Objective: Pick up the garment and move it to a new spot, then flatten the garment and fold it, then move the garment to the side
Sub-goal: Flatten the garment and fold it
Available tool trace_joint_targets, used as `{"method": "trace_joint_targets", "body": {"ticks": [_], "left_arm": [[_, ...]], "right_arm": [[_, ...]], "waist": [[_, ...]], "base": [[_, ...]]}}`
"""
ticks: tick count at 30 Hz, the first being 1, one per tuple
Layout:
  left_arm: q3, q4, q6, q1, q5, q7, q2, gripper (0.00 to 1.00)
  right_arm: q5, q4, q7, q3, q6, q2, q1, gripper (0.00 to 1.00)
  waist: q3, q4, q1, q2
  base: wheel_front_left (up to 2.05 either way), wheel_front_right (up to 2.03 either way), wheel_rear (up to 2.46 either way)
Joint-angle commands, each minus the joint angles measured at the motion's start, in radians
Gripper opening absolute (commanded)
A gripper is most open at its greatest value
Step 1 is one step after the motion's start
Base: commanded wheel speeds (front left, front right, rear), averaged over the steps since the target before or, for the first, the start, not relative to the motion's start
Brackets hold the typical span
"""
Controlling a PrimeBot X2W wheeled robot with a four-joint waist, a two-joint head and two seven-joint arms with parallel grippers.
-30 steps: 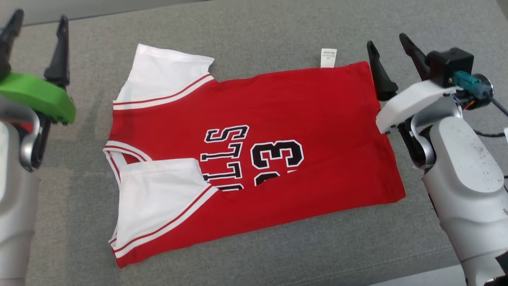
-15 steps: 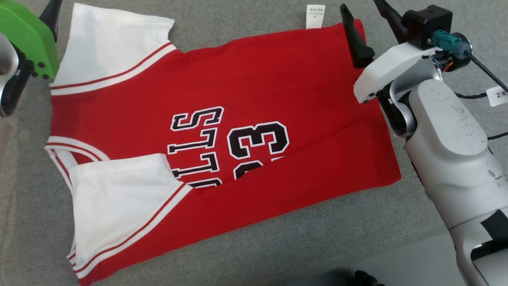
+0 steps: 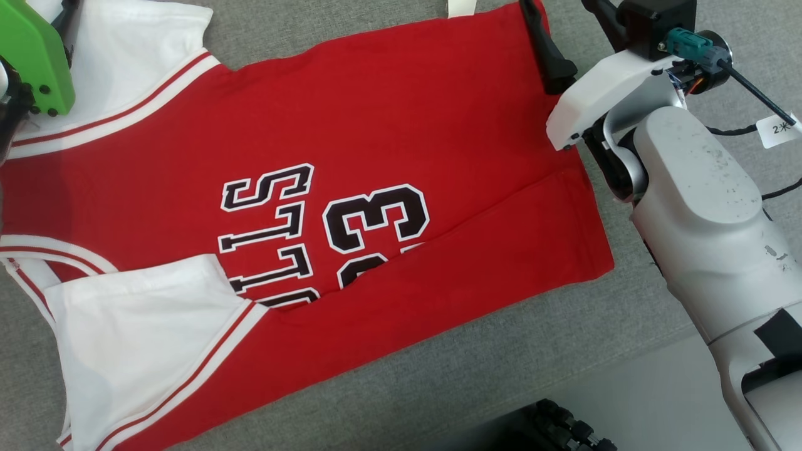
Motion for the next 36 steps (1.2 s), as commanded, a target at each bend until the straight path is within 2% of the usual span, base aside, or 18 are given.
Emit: {"method": "trace_joint_targets", "body": {"ticks": [1, 2, 3, 9, 17, 26, 36], "left_arm": [[-0.021, 0.022, 0.001, 0.028, -0.034, 0.04, -0.017, 0.84], [-0.027, 0.029, 0.0, 0.03, -0.046, 0.055, -0.024, 0.27], [-0.04, 0.036, 0.0, 0.03, -0.046, 0.067, -0.021, 0.0], [-0.078, 0.024, 0.0, 0.009, -0.083, 0.063, -0.014, 0.0], [-0.121, -0.027, 0.0, -0.017, -0.101, -0.058, -0.024, 0.0], [-0.174, -0.052, 0.001, -0.048, -0.119, -0.132, -0.031, 0.0], [-0.224, -0.047, 0.001, -0.072, -0.142, -0.183, -0.05, 0.0]], "right_arm": [[0.011, 0.005, 0.002, 0.006, -0.001, -0.005, -0.018, 1.0], [0.015, 0.013, 0.007, 0.011, -0.001, -0.011, -0.022, 1.0], [0.02, 0.021, 0.014, 0.017, -0.001, -0.012, -0.025, 1.0], [0.048, 0.048, 0.053, 0.05, -0.001, -0.037, -0.047, 1.0], [0.146, 0.066, 0.151, 0.101, -0.001, -0.076, -0.044, 1.0], [0.182, 0.111, 0.253, 0.161, -0.001, -0.107, -0.09, 1.0], [0.215, 0.239, 0.371, 0.213, -0.001, -0.091, -0.092, 1.0]], "waist": [[0.0, 0.0, -0.0001, 0.0], [-0.002, 0.004, -0.0001, 0.0], [-0.005, 0.005, -0.0001, 0.0], [-0.032, 0.029, -0.0001, 0.0], [-0.064, 0.067, -0.0001, 0.0], [-0.056, 0.113, -0.0001, 0.0], [-0.045, 0.14, -0.0001, 0.0]], "base": [[0.0, 0.0, 0.0], [0.0, 0.0, 0.0], [0.0, 0.0, 0.0], [0.0, 0.0, 0.0], [0.0, 0.0, 0.0], [0.0, 0.0, 0.0], [0.0, 0.0, 0.0]]}}
